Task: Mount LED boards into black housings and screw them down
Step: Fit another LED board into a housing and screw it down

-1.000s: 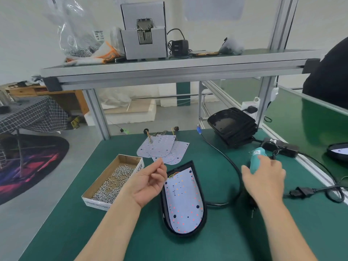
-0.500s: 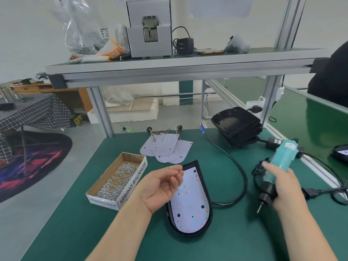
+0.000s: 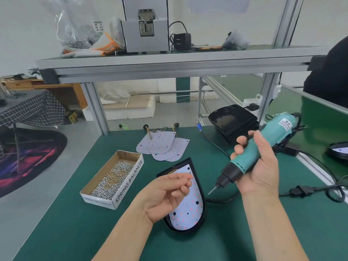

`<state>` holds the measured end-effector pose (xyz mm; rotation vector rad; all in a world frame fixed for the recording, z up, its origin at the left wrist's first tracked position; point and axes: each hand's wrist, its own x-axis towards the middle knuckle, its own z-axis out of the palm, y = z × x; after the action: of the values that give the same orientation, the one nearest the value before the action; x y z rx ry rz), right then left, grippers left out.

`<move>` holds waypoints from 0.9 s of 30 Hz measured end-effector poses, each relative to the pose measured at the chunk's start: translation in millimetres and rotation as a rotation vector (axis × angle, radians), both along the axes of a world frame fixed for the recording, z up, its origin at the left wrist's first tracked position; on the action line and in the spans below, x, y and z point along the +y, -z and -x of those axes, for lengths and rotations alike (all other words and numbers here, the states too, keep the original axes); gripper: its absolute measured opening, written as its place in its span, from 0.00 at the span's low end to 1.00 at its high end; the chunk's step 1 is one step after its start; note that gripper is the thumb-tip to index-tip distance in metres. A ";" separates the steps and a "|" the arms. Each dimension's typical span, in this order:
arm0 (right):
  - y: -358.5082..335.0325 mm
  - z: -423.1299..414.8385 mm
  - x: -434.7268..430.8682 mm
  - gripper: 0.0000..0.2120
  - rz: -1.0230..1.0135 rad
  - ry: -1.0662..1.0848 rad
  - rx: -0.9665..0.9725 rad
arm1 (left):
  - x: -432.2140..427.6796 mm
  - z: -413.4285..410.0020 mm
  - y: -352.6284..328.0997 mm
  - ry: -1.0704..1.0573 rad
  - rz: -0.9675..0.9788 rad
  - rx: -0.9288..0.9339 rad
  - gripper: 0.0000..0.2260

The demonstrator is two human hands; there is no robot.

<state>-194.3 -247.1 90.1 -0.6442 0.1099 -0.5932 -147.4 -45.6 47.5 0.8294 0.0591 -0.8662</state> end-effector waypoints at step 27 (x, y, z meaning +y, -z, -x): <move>-20.3 -31.2 41.1 0.09 0.116 0.362 0.036 | 0.1 1.1 6.5 -0.120 -0.002 -0.002 0.04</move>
<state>-163.1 -206.0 110.5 -0.7539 0.2305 -0.9415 -148.5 -45.5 41.0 0.8200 0.1070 -0.7526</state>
